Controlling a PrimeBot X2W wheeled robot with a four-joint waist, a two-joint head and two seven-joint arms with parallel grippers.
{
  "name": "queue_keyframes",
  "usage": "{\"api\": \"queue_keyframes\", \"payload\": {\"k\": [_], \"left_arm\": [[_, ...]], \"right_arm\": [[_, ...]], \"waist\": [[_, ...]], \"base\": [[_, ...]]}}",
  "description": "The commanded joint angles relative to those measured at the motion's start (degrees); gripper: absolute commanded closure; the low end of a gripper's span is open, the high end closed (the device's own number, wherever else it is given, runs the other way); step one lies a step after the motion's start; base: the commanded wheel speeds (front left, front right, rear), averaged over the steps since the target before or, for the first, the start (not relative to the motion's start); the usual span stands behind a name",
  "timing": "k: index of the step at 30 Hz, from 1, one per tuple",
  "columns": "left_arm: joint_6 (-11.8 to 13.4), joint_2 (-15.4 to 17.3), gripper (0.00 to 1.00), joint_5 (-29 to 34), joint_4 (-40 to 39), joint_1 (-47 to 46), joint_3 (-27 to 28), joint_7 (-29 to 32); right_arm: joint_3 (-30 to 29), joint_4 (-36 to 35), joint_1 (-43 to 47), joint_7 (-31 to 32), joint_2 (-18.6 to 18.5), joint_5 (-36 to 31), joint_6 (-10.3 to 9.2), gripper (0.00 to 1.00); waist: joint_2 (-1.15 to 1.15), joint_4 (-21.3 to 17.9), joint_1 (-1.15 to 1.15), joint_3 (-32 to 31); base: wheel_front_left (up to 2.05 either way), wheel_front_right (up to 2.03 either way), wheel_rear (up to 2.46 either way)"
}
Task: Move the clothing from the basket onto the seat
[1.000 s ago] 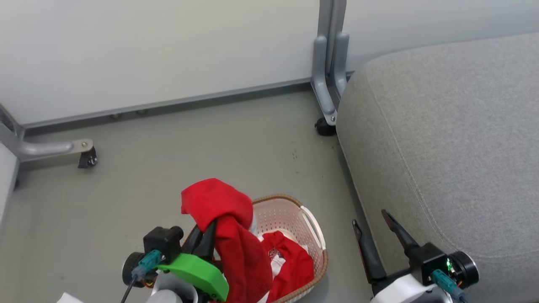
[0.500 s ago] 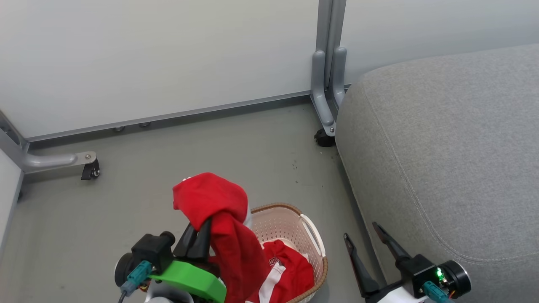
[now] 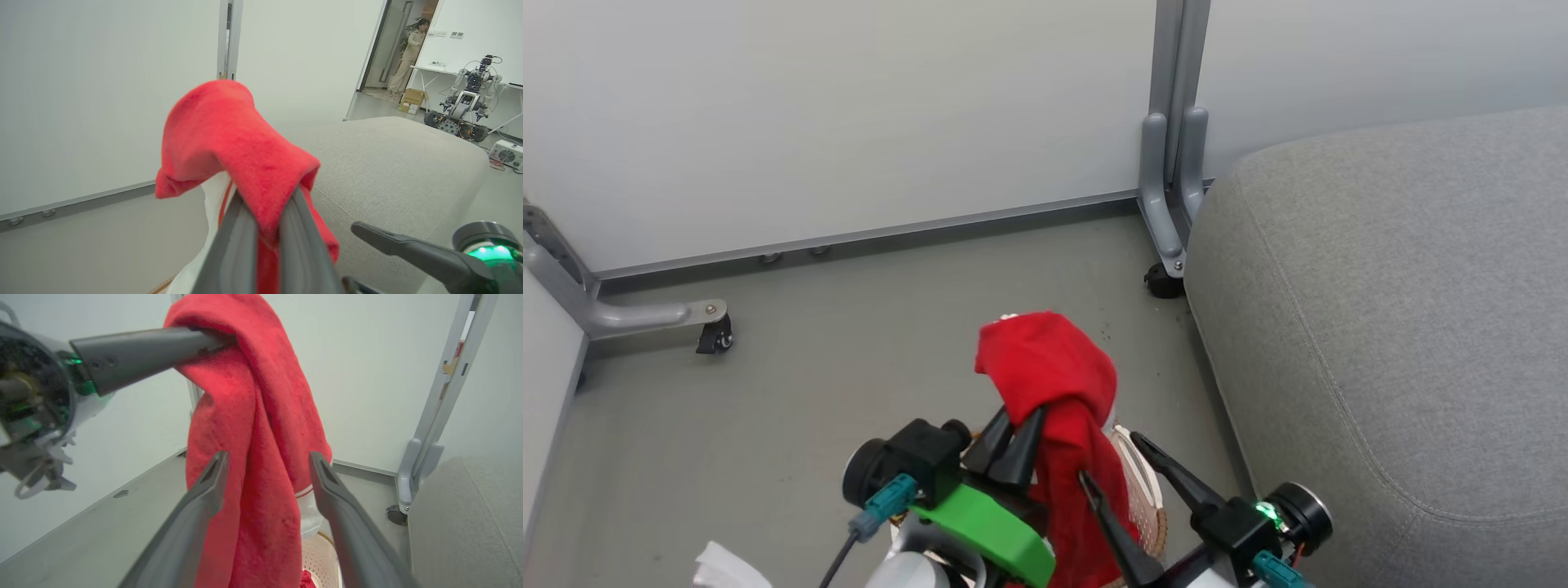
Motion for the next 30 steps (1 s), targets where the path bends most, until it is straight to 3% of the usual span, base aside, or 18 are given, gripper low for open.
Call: {"api": "queue_keyframes", "payload": {"k": [1, 13, 14, 15, 16, 17, 30], "left_arm": [[-0.48, -0.4, 1.0, 0.19, -0.97, -0.99, -0.93, 0.62], [-0.35, -1.66, 1.0, -0.21, -9.36, -1.86, -6.0, 3.87], [-0.15, -1.6, 1.0, -0.2, -9.93, -1.88, -6.13, 4.19], [-0.02, -1.41, 1.0, -0.19, -10.26, -1.9, -6.1, 4.41], [0.22, -1.07, 1.0, -0.06, -10.41, -1.92, -5.95, 4.54], [0.29, -0.72, 1.0, 0.05, -10.41, -1.91, -5.65, 4.6], [1.55, 1.56, 1.0, -0.13, -5.65, -1.87, -3.54, 3.31]], "right_arm": [[0.93, 0.21, -1.25, -0.18, -0.24, 0.31, -0.01, 0.0], [1.79, 8.41, -2.5, -0.17, -0.01, 0.45, -0.01, 0.0], [2.21, 8.88, -2.61, -0.17, 0.02, 0.87, -0.01, 0.51], [2.32, 9.22, -2.74, -0.17, 0.0, 1.26, -0.01, 0.71], [2.33, 9.47, -2.83, -0.17, -0.05, 1.56, -0.01, 0.71], [2.39, 9.68, -2.93, -0.17, -0.04, 1.89, -0.01, 1.0], [3.33, 10.65, -2.08, -0.18, -0.43, 3.81, -0.01, 1.0]], "waist": [[0.0, 0.19, 0.0, -0.17], [0.0, 1.1, 0.0, -0.11], [0.0, 1.13, 0.0, -0.04], [0.0, 1.13, 0.0, 0.01], [0.0, 1.08, 0.0, 0.07], [0.0, 0.99, 0.0, 0.14], [0.0, 0.22, 0.0, -0.1]], "base": [[0.0, 0.0, 0.0], [0.0, 0.0, 0.0], [0.0, 0.0, 0.0], [0.0, 0.0, 0.0], [0.0, 0.0, 0.0], [0.0, 0.0, 0.0], [0.0, 0.0, 0.0]]}}
